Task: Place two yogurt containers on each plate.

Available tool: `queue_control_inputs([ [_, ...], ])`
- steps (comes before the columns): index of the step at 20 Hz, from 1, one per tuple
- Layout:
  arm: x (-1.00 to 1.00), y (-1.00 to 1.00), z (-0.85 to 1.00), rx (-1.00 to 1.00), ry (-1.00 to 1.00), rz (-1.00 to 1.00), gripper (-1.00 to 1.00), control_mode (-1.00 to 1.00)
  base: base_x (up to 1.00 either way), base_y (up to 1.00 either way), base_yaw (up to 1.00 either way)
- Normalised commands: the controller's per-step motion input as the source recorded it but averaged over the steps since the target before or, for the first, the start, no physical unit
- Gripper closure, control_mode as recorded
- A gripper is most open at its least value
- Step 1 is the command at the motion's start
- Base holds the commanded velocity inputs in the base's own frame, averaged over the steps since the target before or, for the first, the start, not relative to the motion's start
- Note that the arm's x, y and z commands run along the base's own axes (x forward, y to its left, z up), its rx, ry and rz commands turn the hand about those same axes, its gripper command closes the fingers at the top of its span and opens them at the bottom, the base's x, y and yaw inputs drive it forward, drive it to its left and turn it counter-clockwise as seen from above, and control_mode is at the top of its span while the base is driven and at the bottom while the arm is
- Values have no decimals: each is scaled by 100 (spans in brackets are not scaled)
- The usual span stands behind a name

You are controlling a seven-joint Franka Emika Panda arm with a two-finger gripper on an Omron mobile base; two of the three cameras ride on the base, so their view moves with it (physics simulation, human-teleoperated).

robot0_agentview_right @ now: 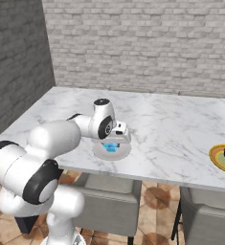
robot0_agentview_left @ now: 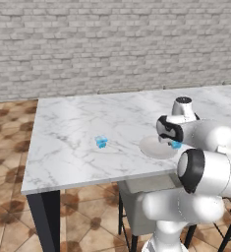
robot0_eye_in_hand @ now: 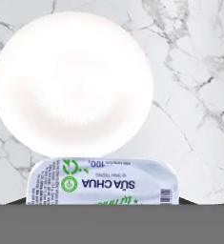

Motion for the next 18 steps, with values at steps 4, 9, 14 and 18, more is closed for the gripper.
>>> queue_control_inputs([
  [4, 44, 1, 0, 3, 0, 0, 100, -100, 0, 0, 0],
  [9, 33, 0, 0, 0, 0, 0, 100, -100, 0, 0, 0],
  [14, 17, 0, -6, 0, 0, 0, 100, -100, 0, 0, 0],
  [18, 5, 0, -19, 0, 0, 0, 100, -100, 0, 0, 0],
])
